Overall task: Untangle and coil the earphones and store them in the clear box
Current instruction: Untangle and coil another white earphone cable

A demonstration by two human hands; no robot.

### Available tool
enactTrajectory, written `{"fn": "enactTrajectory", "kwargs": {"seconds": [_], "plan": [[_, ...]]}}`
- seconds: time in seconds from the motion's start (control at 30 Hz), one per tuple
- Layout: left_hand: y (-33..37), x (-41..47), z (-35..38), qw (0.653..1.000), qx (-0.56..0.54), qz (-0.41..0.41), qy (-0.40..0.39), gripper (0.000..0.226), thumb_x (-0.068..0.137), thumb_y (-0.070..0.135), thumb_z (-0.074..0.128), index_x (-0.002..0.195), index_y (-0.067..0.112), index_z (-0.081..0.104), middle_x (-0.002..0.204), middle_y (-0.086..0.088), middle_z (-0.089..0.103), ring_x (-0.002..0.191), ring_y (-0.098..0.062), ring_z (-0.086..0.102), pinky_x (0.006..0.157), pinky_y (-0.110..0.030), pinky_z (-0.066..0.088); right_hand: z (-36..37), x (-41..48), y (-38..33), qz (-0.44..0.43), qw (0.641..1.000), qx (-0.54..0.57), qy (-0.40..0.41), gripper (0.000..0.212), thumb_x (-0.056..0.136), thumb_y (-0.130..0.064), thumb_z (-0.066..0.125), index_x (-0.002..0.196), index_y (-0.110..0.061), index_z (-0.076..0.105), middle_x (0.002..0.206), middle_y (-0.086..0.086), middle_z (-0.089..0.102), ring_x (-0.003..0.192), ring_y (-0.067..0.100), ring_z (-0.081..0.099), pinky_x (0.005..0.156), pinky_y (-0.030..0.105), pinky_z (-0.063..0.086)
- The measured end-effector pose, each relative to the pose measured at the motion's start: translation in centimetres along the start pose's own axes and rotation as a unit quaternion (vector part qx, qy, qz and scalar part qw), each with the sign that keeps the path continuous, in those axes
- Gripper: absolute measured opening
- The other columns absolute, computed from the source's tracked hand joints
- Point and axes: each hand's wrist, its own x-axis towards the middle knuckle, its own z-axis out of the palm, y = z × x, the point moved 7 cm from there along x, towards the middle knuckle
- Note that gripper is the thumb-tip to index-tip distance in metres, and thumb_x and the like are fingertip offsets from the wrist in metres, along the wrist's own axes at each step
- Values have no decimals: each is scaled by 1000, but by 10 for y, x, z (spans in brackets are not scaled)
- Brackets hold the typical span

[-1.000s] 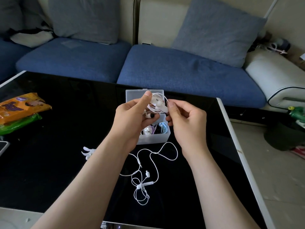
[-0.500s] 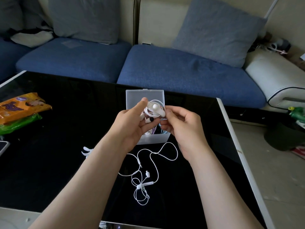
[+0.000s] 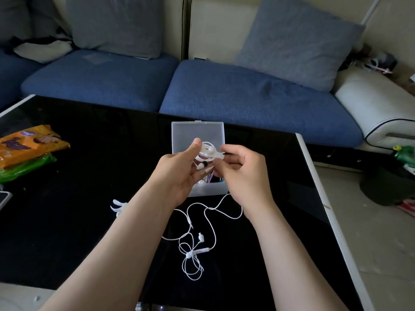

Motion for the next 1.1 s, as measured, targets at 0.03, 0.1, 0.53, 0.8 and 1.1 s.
{"fn": "enactTrajectory", "kwargs": {"seconds": [0.03, 0.1, 0.53, 0.8, 1.1], "plan": [[0, 0, 0, 1000, 2, 1, 0, 38, 103, 26, 69, 107, -12, 70, 106, -27, 78, 97, -34, 79, 91, -40, 63, 1, 1, 4, 18, 1000, 13, 9, 33, 88, -16, 82, 119, -25, 77, 92, -1, 79, 83, 19, 80, 90, 47, 64], [1, 1, 2, 1000, 15, 10, -3, 35, 104, 24, 67, 106, -10, 70, 102, -24, 79, 94, -32, 80, 88, -38, 64, 4, 3, 11, 67, 996, 56, 9, 35, 86, -13, 82, 119, -21, 75, 88, 2, 81, 84, 24, 81, 91, 46, 65], [16, 10, -17, 962, 199, 140, 126, 36, 95, 40, 77, 94, 5, 68, 94, -14, 77, 80, -24, 76, 86, -49, 65, 26, -9, -17, 3, 991, -125, -52, 16, 79, -22, 83, 87, -25, 69, 70, -6, 76, 67, 4, 73, 65, 21, 57], [14, 11, -24, 975, 172, 98, 105, 37, 93, 27, 79, 101, -7, 69, 98, -26, 76, 81, -31, 78, 76, -48, 67, 33, -14, -29, -65, 986, -46, -148, 33, 92, -3, 66, 103, -28, 84, 83, -7, 81, 80, 9, 79, 84, 30, 63], [8, 9, -18, 995, 64, 36, 70, 30, 93, 19, 82, 106, -5, 69, 105, -23, 76, 91, -29, 80, 84, -41, 66, 9, -4, -25, -104, 988, -113, 27, 7, 89, -20, 79, 83, -21, 83, 65, -12, 75, 63, 1, 72, 66, 20, 58]]}}
